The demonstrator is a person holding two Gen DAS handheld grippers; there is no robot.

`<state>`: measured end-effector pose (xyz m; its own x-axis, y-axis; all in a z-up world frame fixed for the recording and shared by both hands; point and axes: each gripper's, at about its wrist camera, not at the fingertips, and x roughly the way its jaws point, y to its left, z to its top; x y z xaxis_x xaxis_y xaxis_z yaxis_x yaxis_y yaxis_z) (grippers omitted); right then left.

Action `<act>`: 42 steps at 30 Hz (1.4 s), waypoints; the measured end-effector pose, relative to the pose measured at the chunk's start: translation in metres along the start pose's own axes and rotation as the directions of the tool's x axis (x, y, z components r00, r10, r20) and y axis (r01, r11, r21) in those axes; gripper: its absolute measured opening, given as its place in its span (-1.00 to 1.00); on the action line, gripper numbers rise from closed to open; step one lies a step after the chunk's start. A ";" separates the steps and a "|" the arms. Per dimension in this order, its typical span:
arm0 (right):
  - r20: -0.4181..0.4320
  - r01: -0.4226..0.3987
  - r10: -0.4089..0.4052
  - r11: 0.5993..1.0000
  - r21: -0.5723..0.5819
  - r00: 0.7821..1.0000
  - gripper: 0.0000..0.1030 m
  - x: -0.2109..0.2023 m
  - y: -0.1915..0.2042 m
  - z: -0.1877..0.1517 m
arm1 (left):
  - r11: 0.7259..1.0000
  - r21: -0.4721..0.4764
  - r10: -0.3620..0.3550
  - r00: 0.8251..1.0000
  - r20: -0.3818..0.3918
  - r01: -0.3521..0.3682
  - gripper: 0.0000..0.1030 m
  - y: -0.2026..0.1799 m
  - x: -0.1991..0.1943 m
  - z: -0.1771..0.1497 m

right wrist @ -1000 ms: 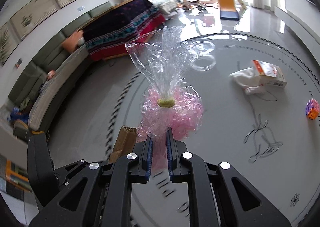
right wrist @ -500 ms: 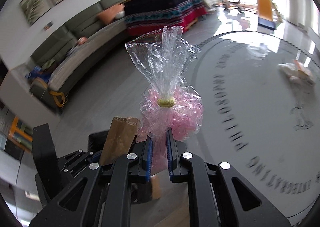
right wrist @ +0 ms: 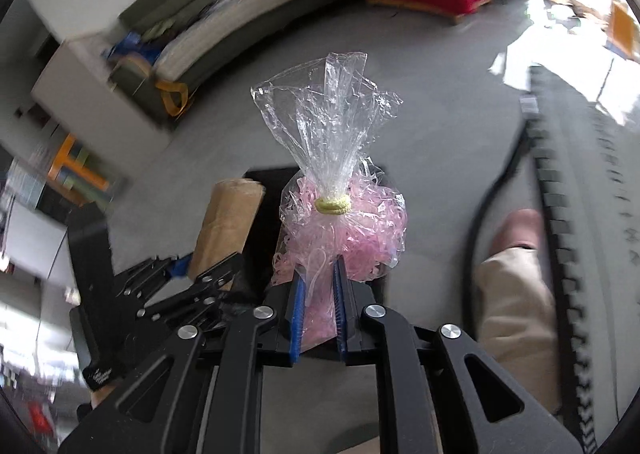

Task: Collect trash
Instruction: 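Carry cardboard and plastic bag over the black bin and open both tools, then grasp the clear plastic bowl with the left tool while the right tool grasps the white cloth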

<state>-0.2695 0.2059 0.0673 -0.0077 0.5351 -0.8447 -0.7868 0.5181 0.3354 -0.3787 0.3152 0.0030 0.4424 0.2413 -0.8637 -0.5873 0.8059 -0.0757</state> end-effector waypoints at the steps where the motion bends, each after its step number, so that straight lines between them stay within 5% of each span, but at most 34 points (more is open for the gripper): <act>1: -0.046 -0.011 0.010 1.000 -0.014 0.999 -0.45 0.012 0.008 0.003 | 0.999 -0.022 0.030 1.000 -0.001 -0.030 0.93 0.008 -0.001 -0.003; 3: -0.083 -0.016 0.016 1.000 -0.008 0.996 -0.12 0.024 0.015 0.006 | 0.993 -0.069 0.092 0.996 0.013 -0.091 0.88 0.027 -0.003 -0.005; 9: -0.042 -0.010 0.009 1.000 -0.028 0.999 -0.09 0.019 0.026 0.009 | 0.986 -0.157 0.068 0.998 0.015 -0.065 0.88 0.047 -0.010 -0.008; 18: 0.018 -0.016 0.016 1.000 -0.002 1.000 -0.04 -0.002 0.006 0.003 | 0.997 -0.062 0.056 0.998 0.022 -0.055 0.88 0.016 -0.007 0.003; 29: 0.120 0.035 -0.044 0.996 0.079 0.992 -0.04 -0.050 -0.059 -0.001 | 0.994 0.095 -0.057 0.997 0.053 0.052 0.88 -0.069 -0.014 0.039; 42: 0.190 0.128 -0.182 0.955 0.267 0.965 -0.04 -0.109 -0.182 -0.003 | 0.944 0.303 -0.149 0.988 0.032 0.132 0.88 -0.198 -0.001 0.094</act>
<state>-0.1276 0.0509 0.0971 0.2533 0.5484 -0.7970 -0.5879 0.7415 0.3234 -0.1986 0.2064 0.0655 0.5466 0.1359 -0.8263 -0.2906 0.9562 -0.0350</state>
